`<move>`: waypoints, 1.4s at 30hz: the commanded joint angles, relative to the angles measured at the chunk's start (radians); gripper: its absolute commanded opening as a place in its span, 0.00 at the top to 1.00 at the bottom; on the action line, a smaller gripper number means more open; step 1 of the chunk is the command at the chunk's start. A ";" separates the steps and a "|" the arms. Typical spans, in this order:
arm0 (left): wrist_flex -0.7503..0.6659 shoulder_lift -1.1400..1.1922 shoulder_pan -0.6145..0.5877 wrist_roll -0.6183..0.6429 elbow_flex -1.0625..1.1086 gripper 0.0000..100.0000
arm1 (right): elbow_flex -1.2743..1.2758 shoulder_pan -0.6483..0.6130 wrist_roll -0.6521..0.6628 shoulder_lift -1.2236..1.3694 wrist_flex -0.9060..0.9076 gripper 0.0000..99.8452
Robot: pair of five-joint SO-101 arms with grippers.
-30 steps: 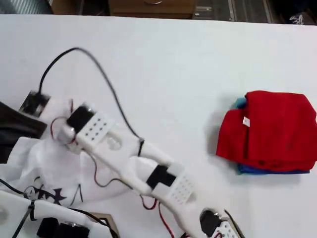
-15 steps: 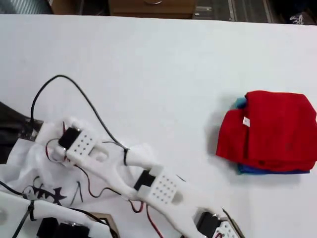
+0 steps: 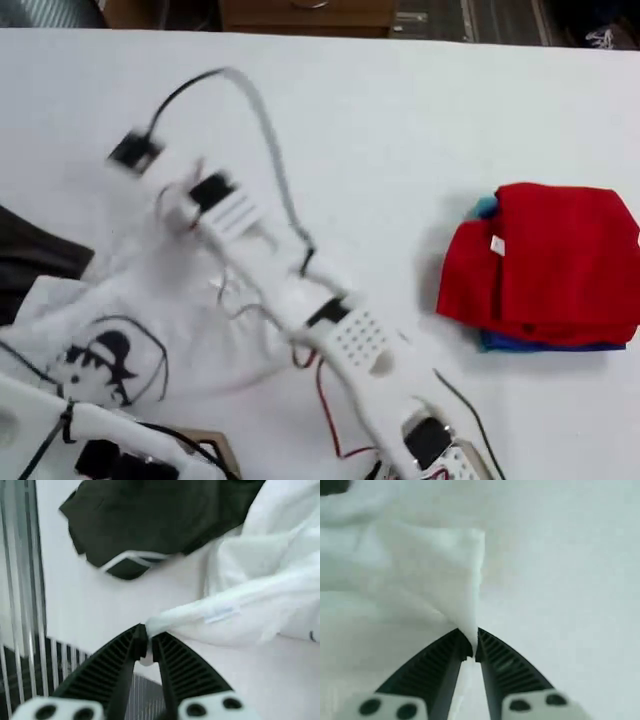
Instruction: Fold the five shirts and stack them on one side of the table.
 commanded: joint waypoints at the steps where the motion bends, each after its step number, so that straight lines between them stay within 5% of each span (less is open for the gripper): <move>1: -0.008 -0.014 0.187 0.097 -0.004 0.98 | -0.137 0.113 0.003 -0.022 0.064 0.98; 6: -0.064 -0.003 0.525 0.276 -0.002 0.98 | -0.239 0.216 0.003 -0.015 0.119 0.98; 10: -0.132 -0.003 0.657 0.338 0.025 0.98 | -0.203 0.242 0.003 -0.010 0.113 0.98; 14: -0.226 -0.003 0.664 0.336 0.148 0.98 | -0.196 0.246 0.003 0.024 0.116 0.96; 17: -0.313 -0.003 0.664 0.336 0.271 0.98 | -0.196 0.248 0.017 0.045 0.139 0.85; 22: -0.387 -0.003 0.663 0.336 0.371 0.98 | -0.207 0.257 0.282 0.024 0.286 0.67; 29: -0.374 -0.003 0.663 0.336 0.375 0.98 | -0.215 0.302 0.560 0.035 0.346 0.66; 33: -0.374 -0.003 0.663 0.336 0.377 0.98 | -0.233 0.323 0.450 0.048 0.311 0.66; 39: -0.377 -0.003 0.663 0.336 0.375 0.98 | -0.239 0.302 0.031 0.062 0.326 0.66; 42: -0.377 -0.003 0.663 0.336 0.377 0.98 | -0.239 0.245 -0.041 0.073 0.371 0.66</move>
